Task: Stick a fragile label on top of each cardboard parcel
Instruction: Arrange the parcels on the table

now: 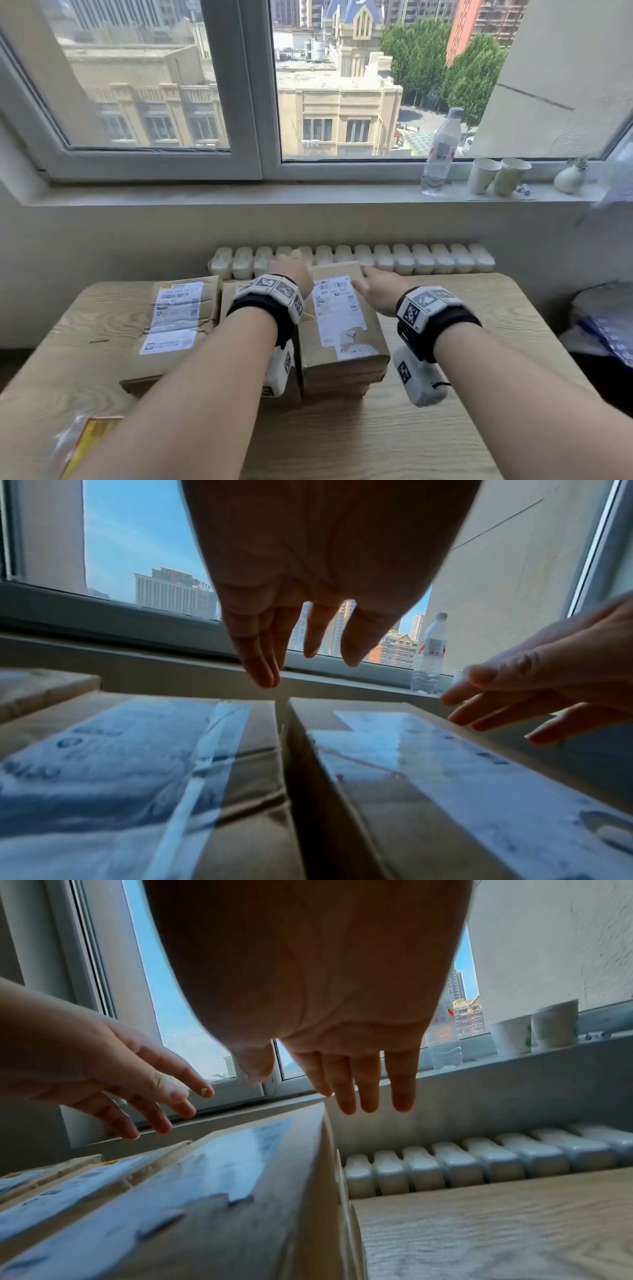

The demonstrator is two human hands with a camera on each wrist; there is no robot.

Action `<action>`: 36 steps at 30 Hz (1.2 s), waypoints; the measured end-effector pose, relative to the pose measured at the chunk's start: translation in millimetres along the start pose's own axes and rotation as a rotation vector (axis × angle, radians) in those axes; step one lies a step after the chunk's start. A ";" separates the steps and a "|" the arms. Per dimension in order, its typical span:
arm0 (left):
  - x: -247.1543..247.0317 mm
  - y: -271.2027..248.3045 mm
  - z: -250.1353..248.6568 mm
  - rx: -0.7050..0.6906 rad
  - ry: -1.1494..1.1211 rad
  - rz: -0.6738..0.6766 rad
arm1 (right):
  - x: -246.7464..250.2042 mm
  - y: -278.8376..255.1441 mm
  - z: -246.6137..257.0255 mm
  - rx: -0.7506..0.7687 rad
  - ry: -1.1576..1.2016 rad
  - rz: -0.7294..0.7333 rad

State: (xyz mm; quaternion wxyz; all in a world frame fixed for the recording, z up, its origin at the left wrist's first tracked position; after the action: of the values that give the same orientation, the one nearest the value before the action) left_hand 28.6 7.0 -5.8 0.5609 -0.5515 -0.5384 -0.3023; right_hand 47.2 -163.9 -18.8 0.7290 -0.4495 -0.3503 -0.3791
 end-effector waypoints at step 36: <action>18.8 -143.7 29.2 -0.055 -0.812 -0.054 | -15.0 -175.3 26.5 -0.116 0.476 -0.414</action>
State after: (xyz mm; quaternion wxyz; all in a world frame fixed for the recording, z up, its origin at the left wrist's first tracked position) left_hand -108.9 9.4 48.4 0.2795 -0.6264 -0.7222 -0.0889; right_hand -116.4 -190.0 46.0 0.6711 -0.3082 -0.2318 -0.6332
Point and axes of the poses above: each hand's wrist, its own y-axis towards the middle knuckle, its own x-axis out of the back of the hand, z = x × y, the point moved 3 cm from there along y, towards the middle knuckle, and after that the axes turned 6 degrees about z, right-handed, at the moved point
